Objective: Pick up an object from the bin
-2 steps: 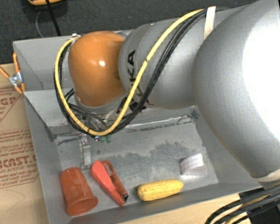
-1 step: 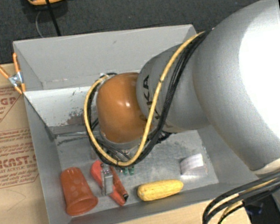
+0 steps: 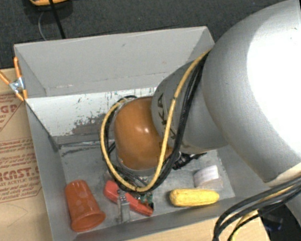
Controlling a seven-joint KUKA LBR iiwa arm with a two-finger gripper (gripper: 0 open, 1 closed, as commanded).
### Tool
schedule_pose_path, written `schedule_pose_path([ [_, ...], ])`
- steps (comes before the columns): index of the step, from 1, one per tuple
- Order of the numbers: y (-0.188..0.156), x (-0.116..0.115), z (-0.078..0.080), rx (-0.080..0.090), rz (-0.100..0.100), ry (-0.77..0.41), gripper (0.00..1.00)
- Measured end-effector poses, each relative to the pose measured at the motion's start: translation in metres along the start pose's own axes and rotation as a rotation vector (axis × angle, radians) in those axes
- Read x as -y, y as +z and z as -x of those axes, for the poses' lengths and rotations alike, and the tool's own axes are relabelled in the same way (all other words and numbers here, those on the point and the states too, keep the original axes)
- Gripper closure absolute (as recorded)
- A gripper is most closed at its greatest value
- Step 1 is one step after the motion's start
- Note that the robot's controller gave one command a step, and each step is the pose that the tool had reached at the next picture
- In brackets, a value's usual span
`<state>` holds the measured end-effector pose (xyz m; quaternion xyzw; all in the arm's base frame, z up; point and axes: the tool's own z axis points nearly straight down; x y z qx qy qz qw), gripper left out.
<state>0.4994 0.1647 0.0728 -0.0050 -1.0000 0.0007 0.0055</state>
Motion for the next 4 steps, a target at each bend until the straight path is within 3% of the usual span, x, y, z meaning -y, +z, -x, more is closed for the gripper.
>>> schedule_pose_path([
  [1,-0.001,0.054,0.028,0.013,0.005,-0.083,1.0],
  [2,-0.001,0.054,0.028,0.013,0.006,-0.083,1.0],
  [3,-0.118,0.054,0.038,0.015,0.007,-0.073,1.0],
  [4,-0.118,0.054,0.038,0.015,0.007,-0.073,0.0],
])
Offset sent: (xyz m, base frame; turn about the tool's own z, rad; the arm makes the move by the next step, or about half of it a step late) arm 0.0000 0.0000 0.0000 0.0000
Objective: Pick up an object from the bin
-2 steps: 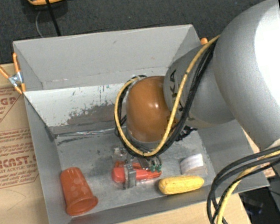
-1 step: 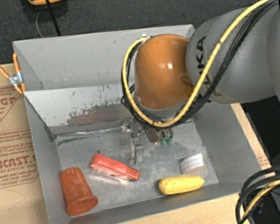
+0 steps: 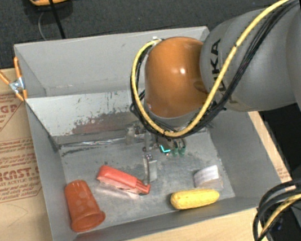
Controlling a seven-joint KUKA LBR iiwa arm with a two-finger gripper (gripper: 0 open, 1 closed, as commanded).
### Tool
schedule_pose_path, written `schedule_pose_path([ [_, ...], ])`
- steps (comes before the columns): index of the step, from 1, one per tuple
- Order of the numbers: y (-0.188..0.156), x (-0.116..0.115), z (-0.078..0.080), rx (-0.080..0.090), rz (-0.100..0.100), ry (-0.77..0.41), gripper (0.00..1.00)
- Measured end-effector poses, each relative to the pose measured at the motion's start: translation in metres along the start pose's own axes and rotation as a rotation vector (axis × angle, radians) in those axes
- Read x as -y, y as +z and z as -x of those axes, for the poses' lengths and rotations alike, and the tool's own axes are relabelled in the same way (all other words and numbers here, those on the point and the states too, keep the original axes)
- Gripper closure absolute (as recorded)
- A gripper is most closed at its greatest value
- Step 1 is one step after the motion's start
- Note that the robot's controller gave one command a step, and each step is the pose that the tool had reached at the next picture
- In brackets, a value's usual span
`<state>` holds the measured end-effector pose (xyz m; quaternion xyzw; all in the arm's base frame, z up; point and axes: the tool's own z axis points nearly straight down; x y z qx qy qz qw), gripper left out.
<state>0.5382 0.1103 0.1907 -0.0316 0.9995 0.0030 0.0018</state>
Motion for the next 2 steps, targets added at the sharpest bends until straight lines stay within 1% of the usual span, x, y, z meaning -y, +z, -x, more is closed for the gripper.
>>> schedule_pose_path([
  [1,0.0,0.0,0.0,0.0,0.0,0.0,0.0],
  [2,0.031,-0.01,-0.002,0.01,0.0,-0.041,0.0],
])
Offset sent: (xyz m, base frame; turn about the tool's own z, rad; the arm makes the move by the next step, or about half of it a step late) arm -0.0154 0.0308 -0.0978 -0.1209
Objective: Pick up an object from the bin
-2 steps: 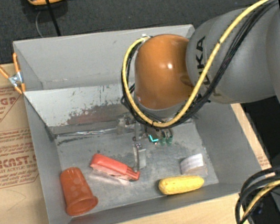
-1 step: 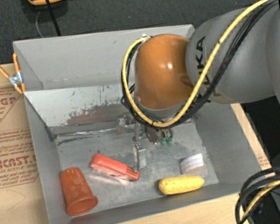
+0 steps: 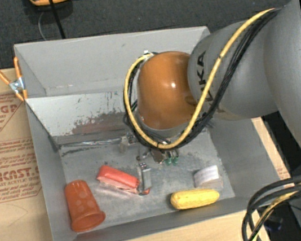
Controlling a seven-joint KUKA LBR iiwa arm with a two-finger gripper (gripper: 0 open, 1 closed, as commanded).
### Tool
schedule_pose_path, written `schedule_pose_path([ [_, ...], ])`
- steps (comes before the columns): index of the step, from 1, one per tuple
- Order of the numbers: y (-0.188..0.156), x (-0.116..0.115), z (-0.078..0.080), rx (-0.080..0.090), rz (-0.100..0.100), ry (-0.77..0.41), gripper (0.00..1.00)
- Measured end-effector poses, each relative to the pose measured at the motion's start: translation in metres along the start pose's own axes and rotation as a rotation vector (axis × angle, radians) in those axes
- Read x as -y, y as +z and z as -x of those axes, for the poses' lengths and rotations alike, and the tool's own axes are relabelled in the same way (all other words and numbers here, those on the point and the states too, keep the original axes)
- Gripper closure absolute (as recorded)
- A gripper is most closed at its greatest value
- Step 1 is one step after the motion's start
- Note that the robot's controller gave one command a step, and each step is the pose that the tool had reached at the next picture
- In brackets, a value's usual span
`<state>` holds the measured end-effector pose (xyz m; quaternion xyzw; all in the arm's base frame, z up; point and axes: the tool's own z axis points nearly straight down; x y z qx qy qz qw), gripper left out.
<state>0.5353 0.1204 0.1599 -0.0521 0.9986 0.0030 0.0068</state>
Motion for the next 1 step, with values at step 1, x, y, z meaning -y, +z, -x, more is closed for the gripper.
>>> schedule_pose_path([
  [1,0.0589,-0.002,0.0018,-0.005,0.002,0.034,0.0],
])
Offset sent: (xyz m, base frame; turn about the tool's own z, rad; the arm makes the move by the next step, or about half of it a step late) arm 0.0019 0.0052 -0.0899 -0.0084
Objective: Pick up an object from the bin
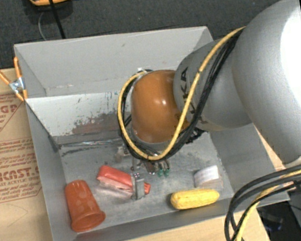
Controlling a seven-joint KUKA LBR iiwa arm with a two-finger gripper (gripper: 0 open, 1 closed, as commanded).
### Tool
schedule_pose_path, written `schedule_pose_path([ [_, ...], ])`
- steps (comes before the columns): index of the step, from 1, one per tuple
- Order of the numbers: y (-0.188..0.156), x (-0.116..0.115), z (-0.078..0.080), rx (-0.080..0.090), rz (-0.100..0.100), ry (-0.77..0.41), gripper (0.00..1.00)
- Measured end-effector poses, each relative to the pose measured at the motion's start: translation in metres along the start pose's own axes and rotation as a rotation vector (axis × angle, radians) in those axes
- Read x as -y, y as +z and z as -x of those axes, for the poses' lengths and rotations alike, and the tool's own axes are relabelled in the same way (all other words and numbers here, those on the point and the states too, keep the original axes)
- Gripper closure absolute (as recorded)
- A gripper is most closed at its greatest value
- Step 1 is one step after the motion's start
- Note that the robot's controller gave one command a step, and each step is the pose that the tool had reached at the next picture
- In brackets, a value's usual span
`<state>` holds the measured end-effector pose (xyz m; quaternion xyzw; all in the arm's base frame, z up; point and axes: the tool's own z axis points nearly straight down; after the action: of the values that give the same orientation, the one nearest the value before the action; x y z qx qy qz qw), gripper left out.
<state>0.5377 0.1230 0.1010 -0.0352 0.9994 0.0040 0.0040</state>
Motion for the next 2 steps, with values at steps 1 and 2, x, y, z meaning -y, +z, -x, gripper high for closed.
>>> schedule_pose_path([
  [1,0.0298,-0.0034,0.0005,0.009,0.0,-0.042,1.0],
  [2,0.0298,-0.0033,0.0005,0.009,0.0,-0.042,1.0],
])
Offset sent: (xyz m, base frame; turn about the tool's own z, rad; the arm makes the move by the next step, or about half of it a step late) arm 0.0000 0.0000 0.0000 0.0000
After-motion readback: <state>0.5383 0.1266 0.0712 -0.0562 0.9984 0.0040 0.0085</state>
